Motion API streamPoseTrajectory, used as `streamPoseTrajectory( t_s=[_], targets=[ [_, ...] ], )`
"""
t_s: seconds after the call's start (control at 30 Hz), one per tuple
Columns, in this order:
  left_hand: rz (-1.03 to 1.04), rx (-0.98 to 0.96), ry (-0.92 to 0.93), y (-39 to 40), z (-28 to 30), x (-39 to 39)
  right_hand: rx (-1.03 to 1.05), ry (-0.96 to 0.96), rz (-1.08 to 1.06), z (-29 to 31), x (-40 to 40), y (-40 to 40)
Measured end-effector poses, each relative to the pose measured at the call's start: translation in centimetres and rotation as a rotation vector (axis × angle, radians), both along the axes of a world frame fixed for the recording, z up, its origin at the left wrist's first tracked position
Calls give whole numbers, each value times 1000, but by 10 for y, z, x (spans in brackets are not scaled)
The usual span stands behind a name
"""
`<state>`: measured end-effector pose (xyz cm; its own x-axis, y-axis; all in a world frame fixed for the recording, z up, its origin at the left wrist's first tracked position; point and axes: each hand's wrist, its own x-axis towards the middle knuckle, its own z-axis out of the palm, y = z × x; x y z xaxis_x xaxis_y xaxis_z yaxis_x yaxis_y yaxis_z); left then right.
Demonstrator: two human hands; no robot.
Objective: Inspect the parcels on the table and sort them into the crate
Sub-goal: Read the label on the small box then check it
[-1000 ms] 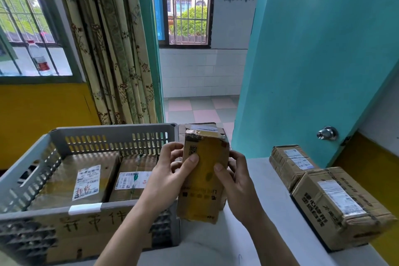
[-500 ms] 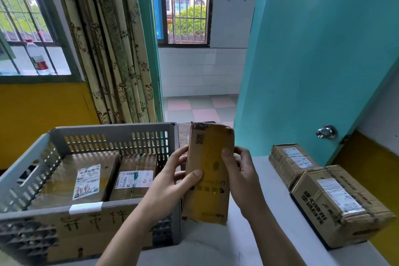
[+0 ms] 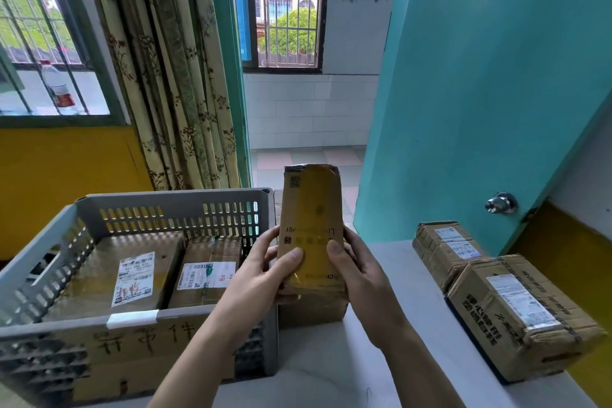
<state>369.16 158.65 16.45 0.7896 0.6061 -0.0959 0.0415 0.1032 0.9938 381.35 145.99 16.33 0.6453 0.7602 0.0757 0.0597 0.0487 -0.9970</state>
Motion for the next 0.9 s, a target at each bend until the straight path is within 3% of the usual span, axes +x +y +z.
streamPoseTrajectory(
  t_s=[0.33,0.47,0.57,0.73,0.9],
  targets=[
    [41,-63,42,6,-2,3,48,-377,-64,-16,-2,-5],
    [-75,117,49,1,-4,-2,37,-338,-157,-14,6,-7],
    [-40,314,67,0,-4,-1,55,-265,-188,-13,8,-7],
    [28,339,49,-3,0,3,32,-182,-39,-14,7,-9],
    [-14,408,83,-5,-1,0,-60,-297,-143,-13,7,-11]
  ],
)
